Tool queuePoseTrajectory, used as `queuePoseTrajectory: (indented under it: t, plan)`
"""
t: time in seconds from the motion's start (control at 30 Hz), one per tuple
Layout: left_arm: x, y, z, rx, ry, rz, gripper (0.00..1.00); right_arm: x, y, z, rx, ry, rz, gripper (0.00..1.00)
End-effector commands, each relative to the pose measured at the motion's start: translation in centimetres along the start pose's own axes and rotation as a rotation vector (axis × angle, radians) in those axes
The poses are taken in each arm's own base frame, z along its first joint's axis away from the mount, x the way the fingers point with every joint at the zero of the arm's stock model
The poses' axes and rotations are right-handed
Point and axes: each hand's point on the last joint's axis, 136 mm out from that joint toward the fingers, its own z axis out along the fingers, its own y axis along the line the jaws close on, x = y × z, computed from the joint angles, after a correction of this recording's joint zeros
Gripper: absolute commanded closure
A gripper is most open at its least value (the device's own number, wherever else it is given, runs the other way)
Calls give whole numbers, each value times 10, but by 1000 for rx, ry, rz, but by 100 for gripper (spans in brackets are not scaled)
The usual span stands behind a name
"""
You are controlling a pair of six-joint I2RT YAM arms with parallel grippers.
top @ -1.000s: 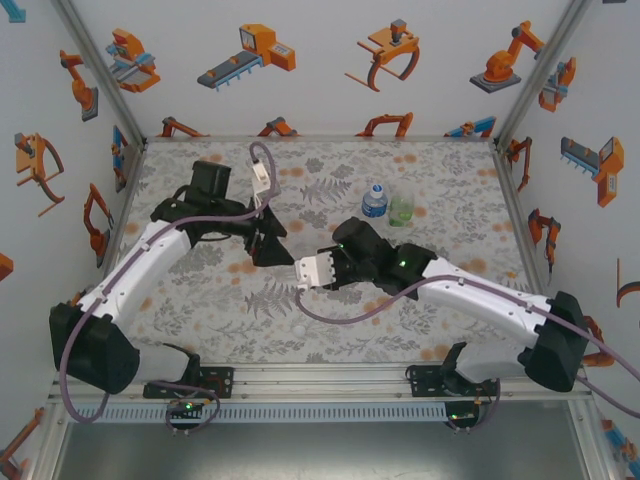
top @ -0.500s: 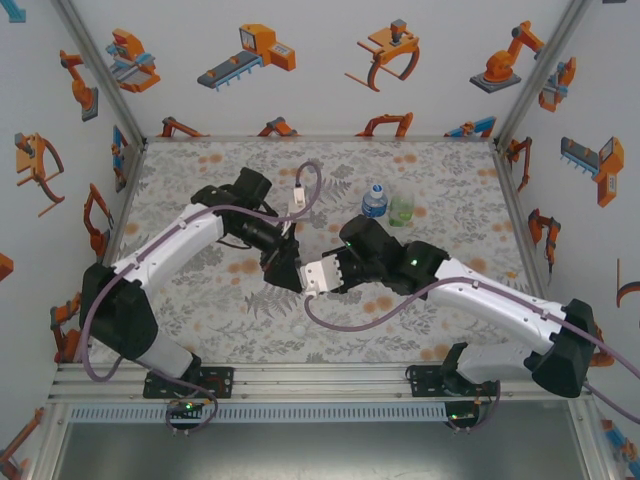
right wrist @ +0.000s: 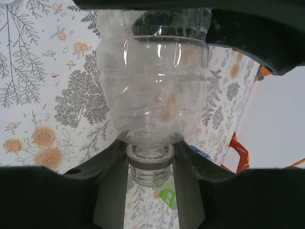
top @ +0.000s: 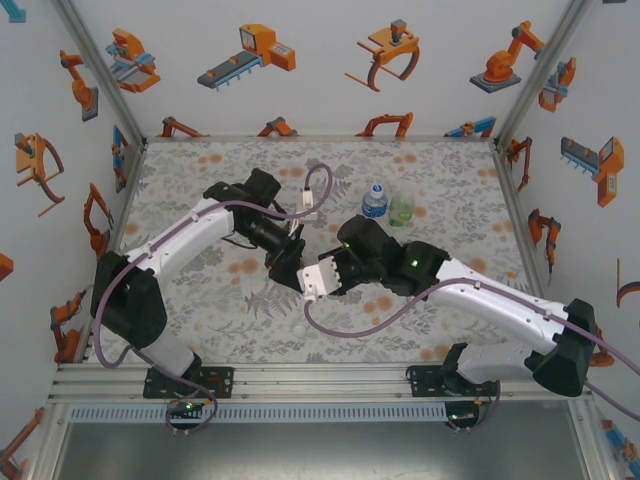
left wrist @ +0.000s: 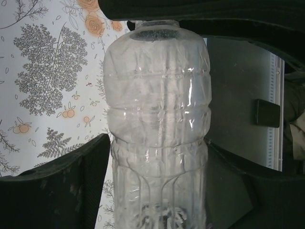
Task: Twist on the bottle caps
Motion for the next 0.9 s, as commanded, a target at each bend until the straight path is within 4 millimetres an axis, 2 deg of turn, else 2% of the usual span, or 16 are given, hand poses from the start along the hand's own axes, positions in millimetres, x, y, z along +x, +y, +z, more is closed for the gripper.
queuePoseTrajectory:
  t: [0.0,0.23,0.27,0.37,0.43,0.57,0.67,0.77,0.87]
  plan:
    - [-5,-10,1,45,0,21,36,-13,-11,-8,23,-33,-25,99]
    - [-6,-11,2,52,12,32,51,-12,-13,-9,27,-23,-24,96]
    - [-5,-10,2,49,15,31,51,-11,-14,-9,35,-20,-18,92]
    - [-4,-7,0,21,25,35,56,-8,-20,-13,80,-6,25,58]
    - [-5,0,-5,-27,27,36,62,-5,-23,-18,103,0,71,45]
    - [-12,22,-24,-155,-36,23,72,-3,-25,-28,148,-12,231,41]
    - [-21,39,-46,-267,-115,18,78,-4,-31,-30,194,-56,465,41]
    - [-29,53,-76,-398,-212,17,85,-7,-22,-20,165,-118,726,44]
    - [-35,63,-113,-509,-339,6,93,-9,-6,-1,132,-150,947,47]
